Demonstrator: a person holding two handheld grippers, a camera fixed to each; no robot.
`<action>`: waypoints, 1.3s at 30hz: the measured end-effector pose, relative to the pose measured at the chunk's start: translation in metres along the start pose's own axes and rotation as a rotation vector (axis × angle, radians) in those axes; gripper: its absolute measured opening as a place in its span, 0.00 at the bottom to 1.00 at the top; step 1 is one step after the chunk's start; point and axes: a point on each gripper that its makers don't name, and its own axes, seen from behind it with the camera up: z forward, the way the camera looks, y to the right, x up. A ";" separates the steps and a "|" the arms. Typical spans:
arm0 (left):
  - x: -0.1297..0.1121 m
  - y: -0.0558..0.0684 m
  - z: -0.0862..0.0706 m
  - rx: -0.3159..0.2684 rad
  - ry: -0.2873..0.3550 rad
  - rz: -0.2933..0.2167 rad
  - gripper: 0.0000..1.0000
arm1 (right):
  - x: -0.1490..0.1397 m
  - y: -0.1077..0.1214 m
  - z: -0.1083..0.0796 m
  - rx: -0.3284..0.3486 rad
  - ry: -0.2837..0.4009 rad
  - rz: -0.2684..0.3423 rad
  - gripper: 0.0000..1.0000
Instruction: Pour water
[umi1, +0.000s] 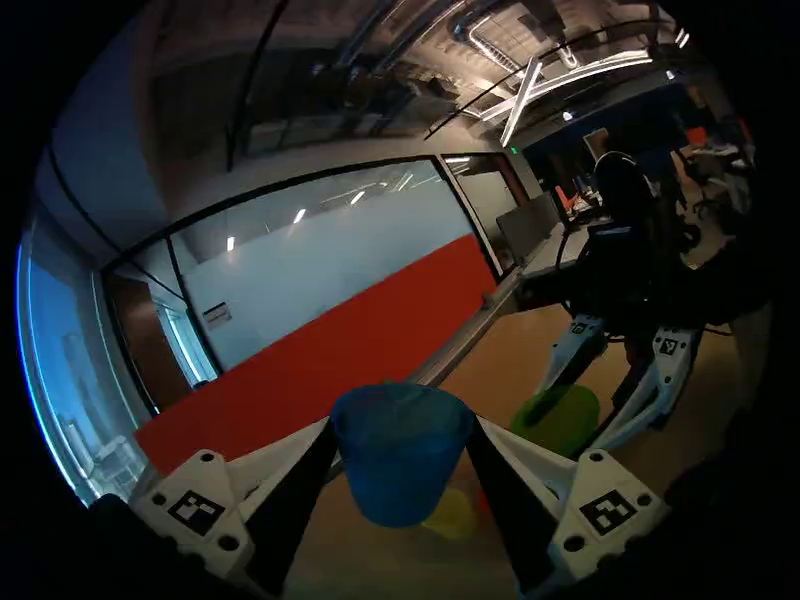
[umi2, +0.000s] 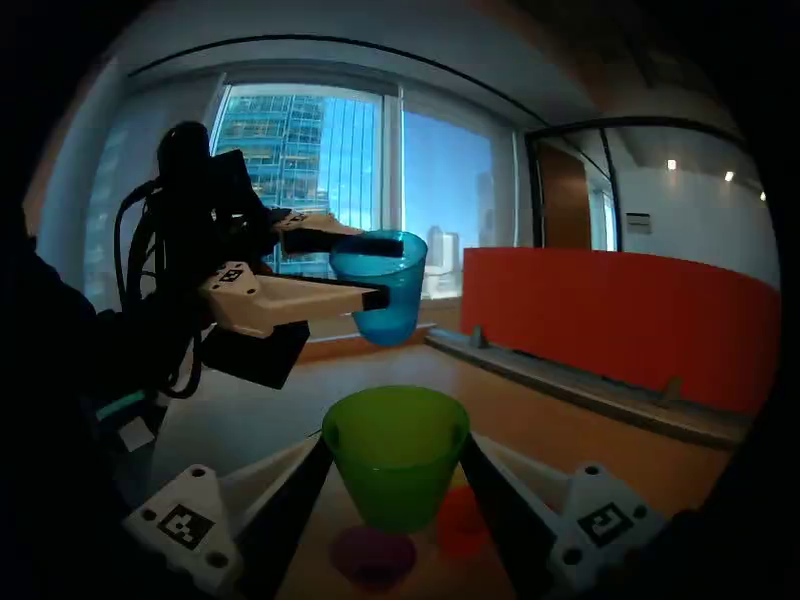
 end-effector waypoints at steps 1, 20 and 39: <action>0.001 -0.001 0.000 0.002 0.001 0.011 0.88 | 0.000 -0.001 0.001 0.002 0.000 0.000 0.90; 0.025 0.001 0.002 0.008 -0.002 0.209 0.88 | 0.004 -0.008 0.006 0.021 0.008 -0.007 0.90; 0.046 0.004 0.005 0.023 0.012 0.356 0.88 | 0.006 -0.008 0.008 0.029 0.011 -0.010 0.90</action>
